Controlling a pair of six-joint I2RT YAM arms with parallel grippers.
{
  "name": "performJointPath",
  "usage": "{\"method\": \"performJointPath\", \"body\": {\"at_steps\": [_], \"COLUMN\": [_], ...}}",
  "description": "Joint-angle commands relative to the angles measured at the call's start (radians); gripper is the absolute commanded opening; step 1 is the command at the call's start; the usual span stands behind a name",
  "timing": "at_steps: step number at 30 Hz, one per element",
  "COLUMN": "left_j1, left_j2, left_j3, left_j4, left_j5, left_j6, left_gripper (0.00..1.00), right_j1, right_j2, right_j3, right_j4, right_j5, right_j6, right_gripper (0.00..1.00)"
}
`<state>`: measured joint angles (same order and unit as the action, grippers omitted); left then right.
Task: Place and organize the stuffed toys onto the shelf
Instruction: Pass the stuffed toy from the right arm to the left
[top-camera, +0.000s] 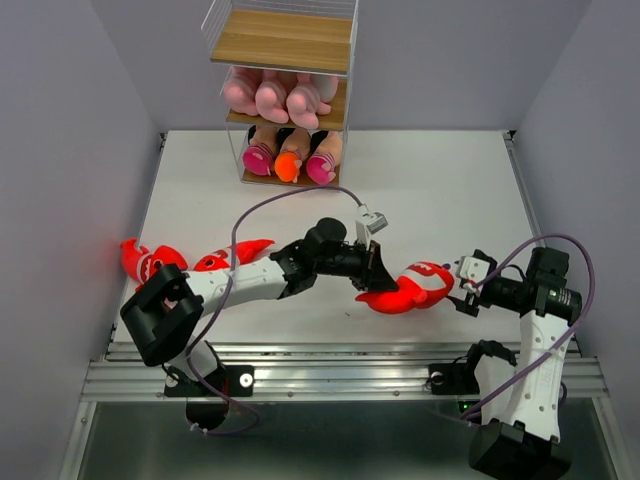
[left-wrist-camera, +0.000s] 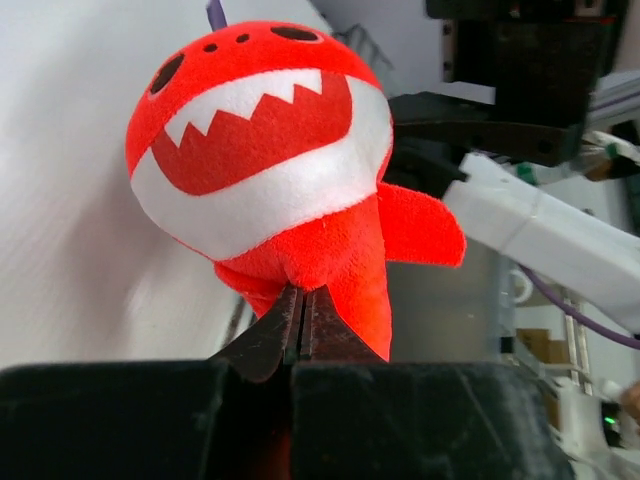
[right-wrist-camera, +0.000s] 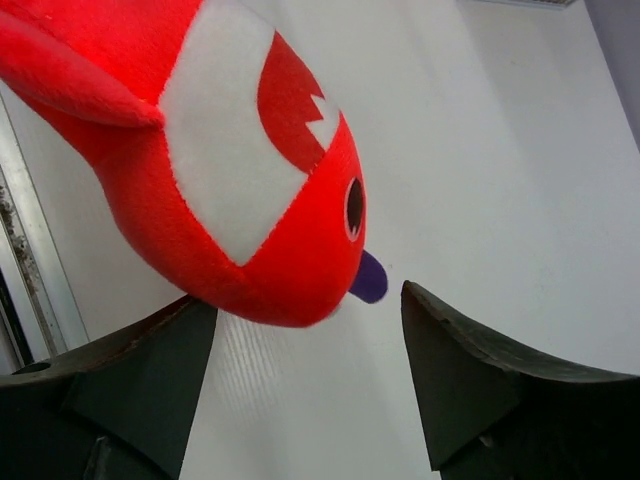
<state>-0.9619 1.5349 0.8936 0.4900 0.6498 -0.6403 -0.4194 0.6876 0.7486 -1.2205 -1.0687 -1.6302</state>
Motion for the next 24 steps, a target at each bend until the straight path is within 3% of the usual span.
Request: {"method": "performJointPath", "body": {"at_steps": [1,3,9,13,20,24], "left_j1": [-0.012,-0.011,-0.011,-0.012,-0.015,-0.032], "left_j2": [-0.088,-0.125,-0.208,-0.258,-0.325,-0.332], "left_j3": [0.041,0.022,-0.051,-0.105,-0.151,-0.165], "left_j4": [-0.201,-0.229,-0.312,-0.283,-0.173,-0.119], "left_j5": [-0.191,-0.258,-0.586,-0.697,-0.757,-0.795], "left_j6": [0.211,0.24,0.341,0.386,0.461,0.507], "left_gripper": [0.0,0.0,0.0,0.0,0.0,0.0], "right_j1": [-0.005,-0.005,-0.005,0.008,0.175,0.312], "right_j2": [0.006,0.016,0.113,0.226,0.58,0.69], "right_j3": [0.011,0.015,0.075,0.153,0.293,0.342], "right_j4": [0.036,0.036,0.05,0.157,0.193,0.17], "right_j5": [-0.056,-0.062,-0.08,-0.018,0.082,0.02], "right_j6": [0.056,0.095,0.271,0.564,0.904,0.98], "right_gripper": [0.82,0.91,1.0,1.0,1.0,1.0]}}
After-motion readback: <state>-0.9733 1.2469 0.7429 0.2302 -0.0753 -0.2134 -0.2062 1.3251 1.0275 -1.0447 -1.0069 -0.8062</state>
